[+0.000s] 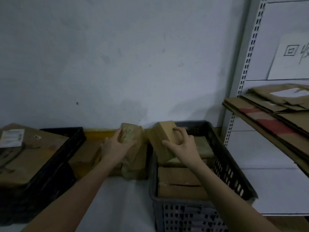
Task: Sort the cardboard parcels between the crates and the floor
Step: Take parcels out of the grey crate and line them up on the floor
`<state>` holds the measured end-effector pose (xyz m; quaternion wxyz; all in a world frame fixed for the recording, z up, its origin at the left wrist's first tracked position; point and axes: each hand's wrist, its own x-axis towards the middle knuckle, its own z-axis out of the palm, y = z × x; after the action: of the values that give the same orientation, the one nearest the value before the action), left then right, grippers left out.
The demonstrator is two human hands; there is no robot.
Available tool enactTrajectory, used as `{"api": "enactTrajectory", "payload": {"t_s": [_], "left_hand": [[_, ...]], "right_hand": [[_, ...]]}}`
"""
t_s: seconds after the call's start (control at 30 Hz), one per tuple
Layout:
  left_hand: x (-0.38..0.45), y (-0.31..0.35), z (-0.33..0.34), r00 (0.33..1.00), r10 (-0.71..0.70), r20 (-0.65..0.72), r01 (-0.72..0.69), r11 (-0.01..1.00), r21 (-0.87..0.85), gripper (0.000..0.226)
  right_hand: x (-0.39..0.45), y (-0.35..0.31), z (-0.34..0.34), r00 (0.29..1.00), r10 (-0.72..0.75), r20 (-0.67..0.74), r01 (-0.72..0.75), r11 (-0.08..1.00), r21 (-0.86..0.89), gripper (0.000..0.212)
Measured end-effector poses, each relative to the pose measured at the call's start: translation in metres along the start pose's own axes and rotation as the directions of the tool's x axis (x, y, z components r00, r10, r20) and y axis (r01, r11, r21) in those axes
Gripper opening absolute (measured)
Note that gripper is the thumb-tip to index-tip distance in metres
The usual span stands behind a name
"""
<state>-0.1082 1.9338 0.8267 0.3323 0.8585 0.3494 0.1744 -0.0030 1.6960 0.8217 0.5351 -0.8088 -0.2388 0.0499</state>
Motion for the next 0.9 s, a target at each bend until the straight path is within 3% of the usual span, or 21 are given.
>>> {"api": "enactTrajectory", "payload": {"t_s": [0.17, 0.27, 0.4, 0.6, 0.73, 0.9], "left_hand": [[-0.004, -0.037, -0.022, 0.995, -0.076, -0.068, 0.068, 0.991, -0.115, 0.102], [-0.003, -0.061, -0.042, 0.986, -0.132, -0.098, 0.102, 0.959, -0.263, 0.108], [0.005, -0.097, -0.080, 0.973, -0.184, -0.141, 0.118, 0.916, -0.383, 0.094], [0.031, -0.174, -0.121, 0.983, -0.180, 0.026, 0.171, 0.869, -0.465, 0.118], [0.044, -0.201, -0.141, 0.987, -0.156, 0.027, 0.148, 0.854, -0.498, 0.111], [0.081, -0.215, -0.134, 0.985, -0.170, 0.010, 0.155, 0.872, -0.465, 0.110]], "right_hand": [[-0.001, -0.033, 0.067, 1.000, -0.005, -0.023, 0.002, 0.991, -0.132, 0.067], [-0.002, -0.054, 0.117, 1.000, 0.011, 0.001, -0.011, 0.997, -0.074, 0.070], [-0.008, -0.078, 0.185, 0.994, 0.039, 0.106, -0.037, 0.999, -0.021, 0.091], [-0.010, -0.104, 0.257, 0.985, 0.055, 0.161, -0.061, 0.997, 0.037, 0.088], [-0.004, -0.112, 0.278, 0.995, 0.003, 0.103, -0.003, 1.000, -0.007, 0.082], [0.021, -0.095, 0.270, 0.997, -0.012, -0.073, -0.003, 0.980, -0.200, 0.080]]}}
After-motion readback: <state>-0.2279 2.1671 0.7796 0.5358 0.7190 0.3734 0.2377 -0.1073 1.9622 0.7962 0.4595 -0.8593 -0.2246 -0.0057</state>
